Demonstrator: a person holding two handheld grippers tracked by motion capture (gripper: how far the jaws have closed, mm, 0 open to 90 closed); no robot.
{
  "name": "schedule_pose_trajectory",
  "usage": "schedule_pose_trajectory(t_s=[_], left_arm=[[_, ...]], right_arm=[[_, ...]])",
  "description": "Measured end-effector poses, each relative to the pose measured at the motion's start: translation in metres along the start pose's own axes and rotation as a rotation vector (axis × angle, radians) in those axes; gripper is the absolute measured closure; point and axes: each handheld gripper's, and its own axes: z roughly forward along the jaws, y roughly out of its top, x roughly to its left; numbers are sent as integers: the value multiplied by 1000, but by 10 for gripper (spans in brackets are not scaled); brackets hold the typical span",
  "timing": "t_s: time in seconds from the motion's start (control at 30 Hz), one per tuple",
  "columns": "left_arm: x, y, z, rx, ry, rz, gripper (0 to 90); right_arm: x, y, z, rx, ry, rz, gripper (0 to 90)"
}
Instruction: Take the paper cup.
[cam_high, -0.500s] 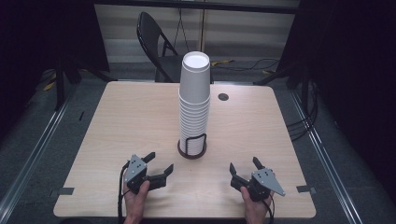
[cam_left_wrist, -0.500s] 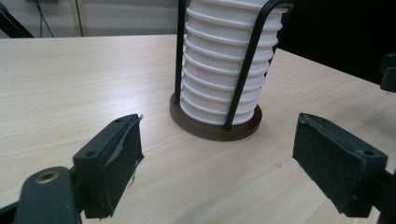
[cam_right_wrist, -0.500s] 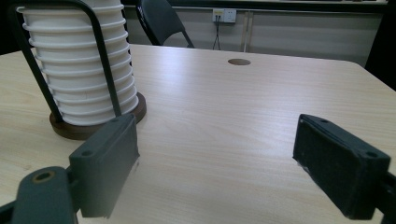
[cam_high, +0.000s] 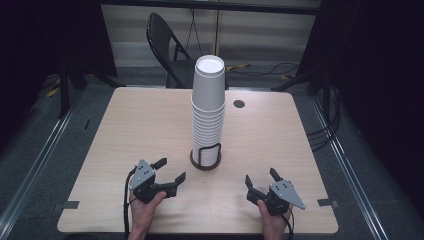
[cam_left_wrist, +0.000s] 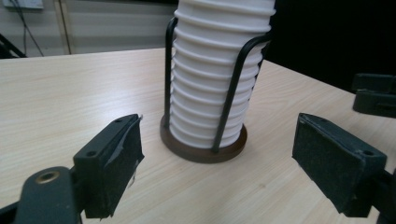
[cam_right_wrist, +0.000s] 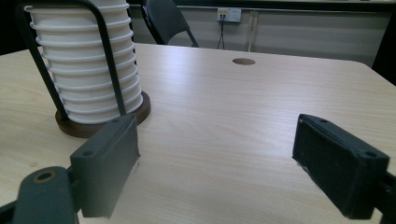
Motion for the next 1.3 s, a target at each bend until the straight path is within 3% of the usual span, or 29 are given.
schedule_pose_trajectory(t_s=[0.23,0.27,0.33,0.43,0.5,0.53,0.67,0.73,0.83,0.9,0.97,1.1,1.3], left_arm=[[-5,14,1,-10,-31,14,158],[-5,18,1,-5,-37,36,159],[-6,29,1,-12,-55,34,158],[-6,35,0,-19,-53,46,158],[-7,42,-1,-26,-67,58,159],[-7,48,-2,-27,-62,94,159],[-6,56,-2,-39,-93,93,158],[-6,60,-1,-34,-88,103,158],[-5,67,-1,-59,-101,95,153],[-7,73,-1,-75,-87,104,153],[-7,80,-3,-92,-115,112,156],[-6,88,-2,-96,-122,120,163],[-3,101,1,-108,-170,128,166]], right_arm=[[0,0,0,3,-10,4,144],[0,0,0,2,-9,4,143],[1,0,0,0,-19,0,143],[1,0,0,2,-20,-3,143],[1,0,0,5,-12,3,142],[1,0,0,5,-11,1,143],[1,0,1,7,-12,-3,143],[0,0,1,5,-9,0,143],[0,0,1,6,-7,1,145],[0,0,1,5,-11,0,146],[0,0,0,6,-9,4,149],[1,0,1,7,-11,-3,152],[0,0,0,4,-7,3,154]])
